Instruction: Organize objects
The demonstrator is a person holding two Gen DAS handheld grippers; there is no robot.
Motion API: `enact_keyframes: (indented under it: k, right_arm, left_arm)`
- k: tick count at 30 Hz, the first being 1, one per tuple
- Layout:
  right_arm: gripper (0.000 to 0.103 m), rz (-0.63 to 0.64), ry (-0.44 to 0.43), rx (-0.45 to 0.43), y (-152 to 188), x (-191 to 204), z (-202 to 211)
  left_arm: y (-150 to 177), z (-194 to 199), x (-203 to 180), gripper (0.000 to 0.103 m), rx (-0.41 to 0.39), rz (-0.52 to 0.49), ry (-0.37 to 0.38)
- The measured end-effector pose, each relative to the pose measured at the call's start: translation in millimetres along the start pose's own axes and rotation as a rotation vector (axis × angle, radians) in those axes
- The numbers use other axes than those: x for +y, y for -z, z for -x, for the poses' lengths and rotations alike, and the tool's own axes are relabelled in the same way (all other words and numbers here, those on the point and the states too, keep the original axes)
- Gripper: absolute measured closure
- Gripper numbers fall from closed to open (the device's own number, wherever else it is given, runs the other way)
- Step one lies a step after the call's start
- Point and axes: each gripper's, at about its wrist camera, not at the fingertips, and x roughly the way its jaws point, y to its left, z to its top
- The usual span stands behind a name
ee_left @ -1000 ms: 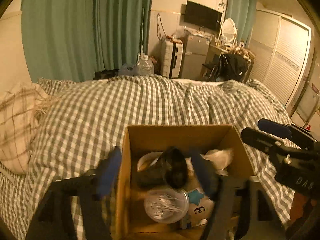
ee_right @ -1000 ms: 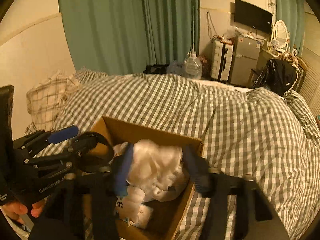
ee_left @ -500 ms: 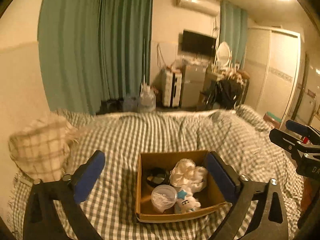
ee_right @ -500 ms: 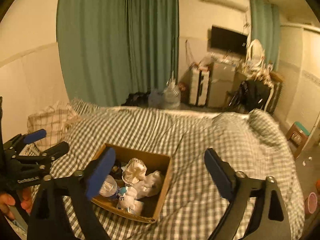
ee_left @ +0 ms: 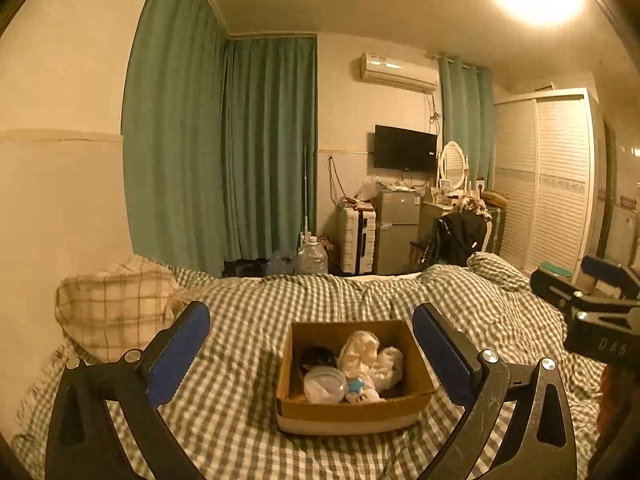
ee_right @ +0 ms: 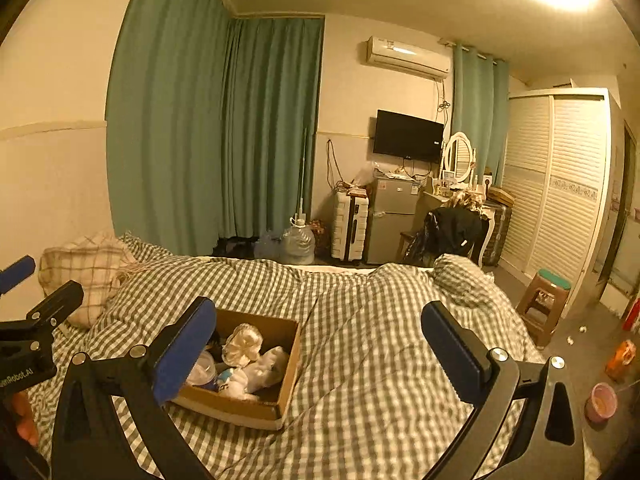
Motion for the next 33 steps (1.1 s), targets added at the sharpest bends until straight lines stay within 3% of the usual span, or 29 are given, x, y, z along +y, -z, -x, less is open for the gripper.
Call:
enact_keyframes:
  k: [5,11,33]
  right_arm:
    - [0.000,0.006,0.011,-0.014,38,9,-15]
    - [0.000,0.024,-0.020,0.049,63,17,-43]
    - [0.000,0.034,-0.018,0.068,71,22,-50]
  left_arm:
    - [29,-15,-1,0.000,0.066,-0.014,-0.033]
    - [43,-26,4,0.000,0.102,0.011,-0.061]
    - [58,-31,4,0.000,0.133,0.015,-0.047]
